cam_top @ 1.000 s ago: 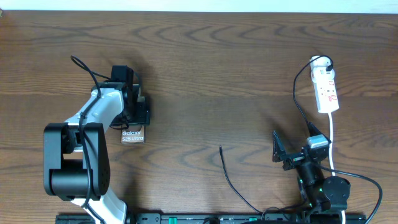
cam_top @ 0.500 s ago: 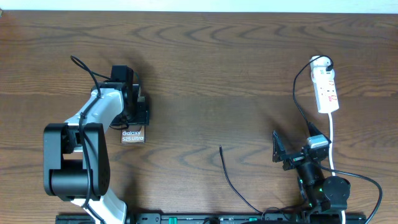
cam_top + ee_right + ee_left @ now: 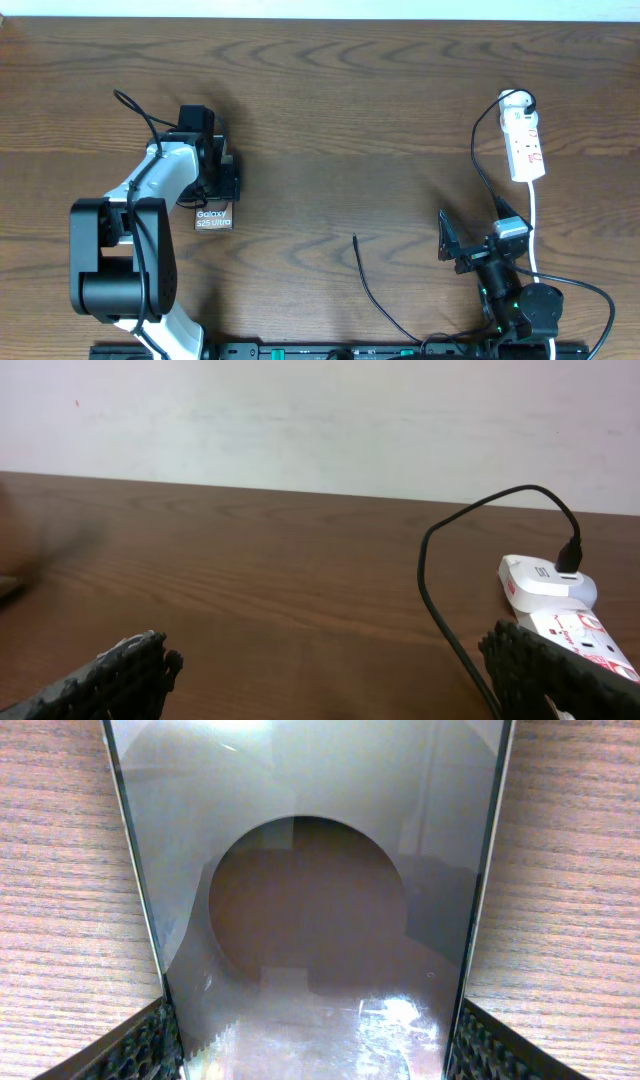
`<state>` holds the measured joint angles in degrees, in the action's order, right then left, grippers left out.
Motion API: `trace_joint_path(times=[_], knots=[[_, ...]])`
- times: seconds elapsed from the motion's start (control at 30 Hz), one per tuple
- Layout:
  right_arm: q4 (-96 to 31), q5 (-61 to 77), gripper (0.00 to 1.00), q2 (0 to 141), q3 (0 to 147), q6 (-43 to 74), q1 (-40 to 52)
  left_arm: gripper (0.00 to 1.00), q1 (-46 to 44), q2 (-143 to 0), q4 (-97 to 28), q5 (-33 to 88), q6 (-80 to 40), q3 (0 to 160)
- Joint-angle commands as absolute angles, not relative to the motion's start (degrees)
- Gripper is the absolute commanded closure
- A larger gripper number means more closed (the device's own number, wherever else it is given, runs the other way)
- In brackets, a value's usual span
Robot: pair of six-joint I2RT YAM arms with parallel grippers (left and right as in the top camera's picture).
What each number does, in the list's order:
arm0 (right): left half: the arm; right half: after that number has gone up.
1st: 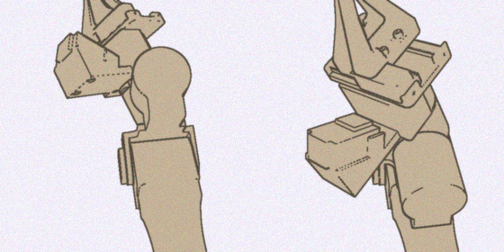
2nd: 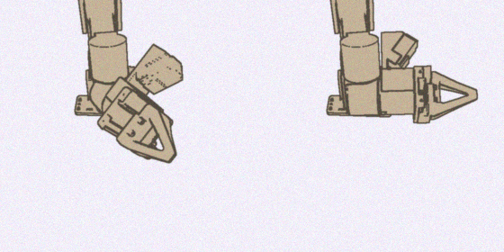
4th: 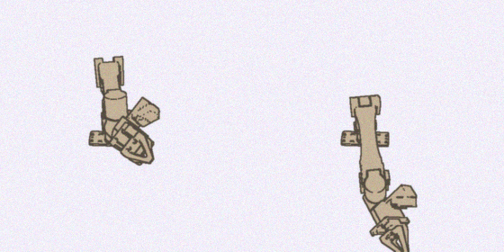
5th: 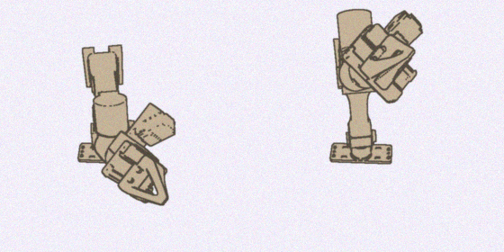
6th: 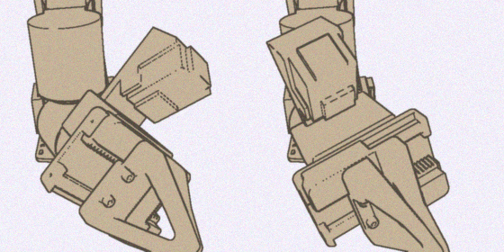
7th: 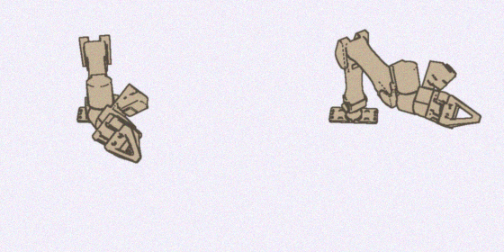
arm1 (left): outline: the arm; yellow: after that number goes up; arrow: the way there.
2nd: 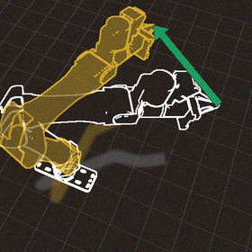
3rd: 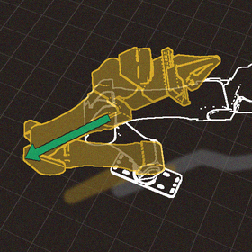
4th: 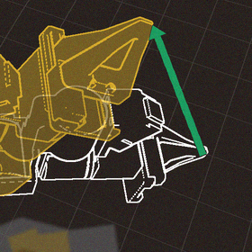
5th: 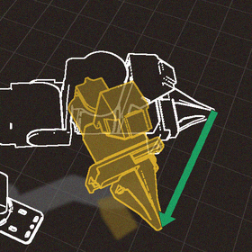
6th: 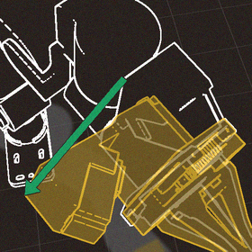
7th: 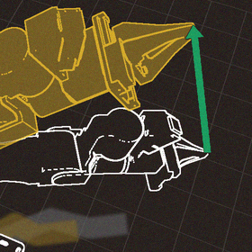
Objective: Plug charger to phone and switch on socket
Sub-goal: 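Lift the phone with the left gripper and rotate it toward center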
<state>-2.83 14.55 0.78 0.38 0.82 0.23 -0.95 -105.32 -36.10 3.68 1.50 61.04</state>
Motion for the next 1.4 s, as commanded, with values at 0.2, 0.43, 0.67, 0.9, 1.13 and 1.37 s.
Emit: trace_joint_path(times=[0.2,0.43,0.67,0.9,1.13,1.37], knots=[[-3.20,14.28,0.01,0.45,0.32,0.14,-0.12,0.85,-0.99,-107.94,-37.85,7.05,1.54,59.18],[-3.20,14.28,0.01,0.45,0.32,0.14,-0.12,0.85,-0.99,-104.92,-42.41,6.85,2.57,64.03],[-3.20,14.28,0.01,0.45,0.32,0.14,-0.14,0.85,-0.99,-97.86,-43.31,7.16,2.26,65.93],[-3.20,14.28,0.01,0.45,0.32,0.14,-0.12,0.85,-0.99,-90.00,-43.44,15.38,1.74,65.93],[-3.20,14.28,0.01,0.45,0.32,0.14,-0.12,0.86,-0.99,-86.32,-43.27,26.17,-5.67,65.93],[-3.20,14.28,0.01,0.45,0.32,0.14,-0.12,0.92,-0.99,-86.32,-43.24,34.61,-20.78,65.93]])
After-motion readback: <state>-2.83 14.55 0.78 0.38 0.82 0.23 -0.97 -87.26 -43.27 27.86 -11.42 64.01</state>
